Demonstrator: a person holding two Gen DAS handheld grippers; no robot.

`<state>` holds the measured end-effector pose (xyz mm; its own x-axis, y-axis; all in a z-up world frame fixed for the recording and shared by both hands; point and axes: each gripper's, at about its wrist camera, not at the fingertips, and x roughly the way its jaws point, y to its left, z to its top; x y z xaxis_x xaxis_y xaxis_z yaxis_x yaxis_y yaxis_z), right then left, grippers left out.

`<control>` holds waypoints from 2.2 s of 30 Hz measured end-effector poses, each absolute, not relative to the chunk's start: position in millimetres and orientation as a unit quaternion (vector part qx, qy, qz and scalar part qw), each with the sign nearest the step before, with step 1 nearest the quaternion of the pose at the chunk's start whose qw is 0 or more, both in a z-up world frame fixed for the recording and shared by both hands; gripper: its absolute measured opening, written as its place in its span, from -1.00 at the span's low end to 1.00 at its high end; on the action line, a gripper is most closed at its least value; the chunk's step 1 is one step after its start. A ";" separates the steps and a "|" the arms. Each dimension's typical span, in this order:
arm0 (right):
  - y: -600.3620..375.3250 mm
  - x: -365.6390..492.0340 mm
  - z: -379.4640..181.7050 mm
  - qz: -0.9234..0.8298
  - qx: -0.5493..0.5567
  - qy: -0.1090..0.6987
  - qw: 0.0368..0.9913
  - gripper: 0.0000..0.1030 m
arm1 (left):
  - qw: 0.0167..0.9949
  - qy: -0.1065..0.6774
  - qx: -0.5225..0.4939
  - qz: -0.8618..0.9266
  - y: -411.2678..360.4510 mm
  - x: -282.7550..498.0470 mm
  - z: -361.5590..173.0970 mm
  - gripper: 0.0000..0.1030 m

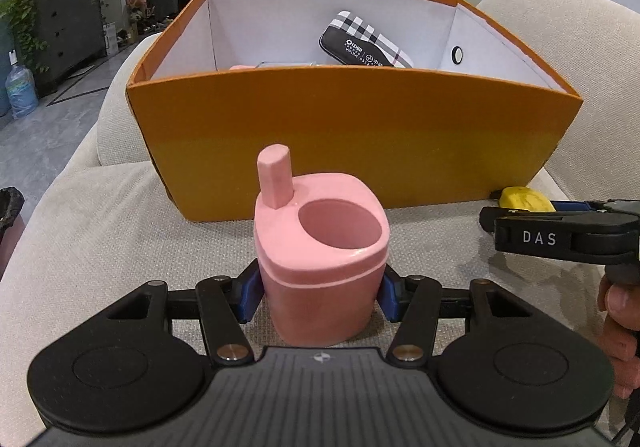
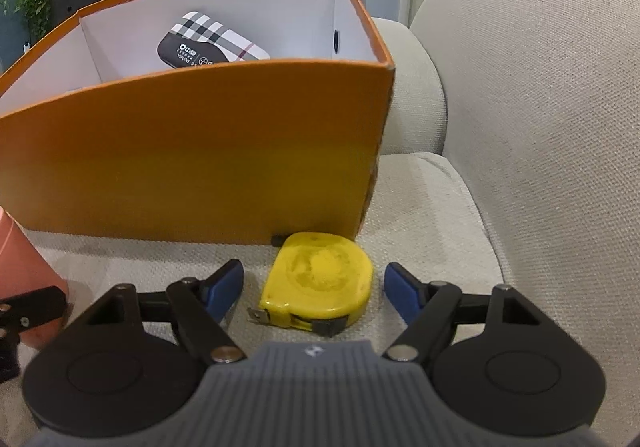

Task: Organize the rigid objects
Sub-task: 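Grasp the pink cup with the left tool while the right grasps the yellow tape measure, then lift the pink cup and tape measure and carry them over the shoebox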

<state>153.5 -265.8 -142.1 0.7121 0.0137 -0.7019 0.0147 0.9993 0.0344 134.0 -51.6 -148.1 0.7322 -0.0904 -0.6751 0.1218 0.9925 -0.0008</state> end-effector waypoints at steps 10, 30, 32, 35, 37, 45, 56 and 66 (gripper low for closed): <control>-262.1 150.7 -140.4 0.009 0.013 0.374 0.927 0.25 | 0.929 0.366 0.013 -0.058 -48.5 131.3 -146.1 0.25; -255.4 134.0 -123.6 0.019 0.010 0.377 0.926 0.03 | 0.934 0.353 0.016 -0.047 -32.3 111.5 -118.2 0.25; -255.2 129.7 -117.3 0.016 0.013 0.373 0.927 0.03 | 0.935 0.352 0.018 -0.047 -30.2 108.5 -112.8 0.25; -254.2 120.1 -106.0 0.014 0.016 0.366 0.930 0.03 | 0.934 0.352 0.028 -0.051 -28.5 104.5 -103.6 0.25; -253.6 111.5 -97.3 0.015 0.017 0.360 0.933 0.03 | 0.934 0.351 0.033 -0.053 -27.9 102.0 -96.7 0.25; -257.4 88.2 -59.9 0.020 0.035 0.359 0.932 0.03 | 0.937 0.339 0.050 -0.076 -32.5 88.7 -56.5 0.25; -258.4 73.0 39.0 0.048 0.050 0.300 0.951 0.03 | 0.954 0.277 0.051 -0.106 -40.5 80.6 35.8 0.25; -246.7 69.0 102.2 0.083 0.027 0.263 0.961 0.03 | 0.953 0.261 0.052 -0.143 -47.7 103.3 65.5 0.25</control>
<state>69.0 -246.7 102.2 0.8472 0.1742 -0.5018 -0.1461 0.9847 0.0950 103.3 -47.7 65.5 0.8228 -0.2448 -0.5129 0.2986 0.9541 0.0238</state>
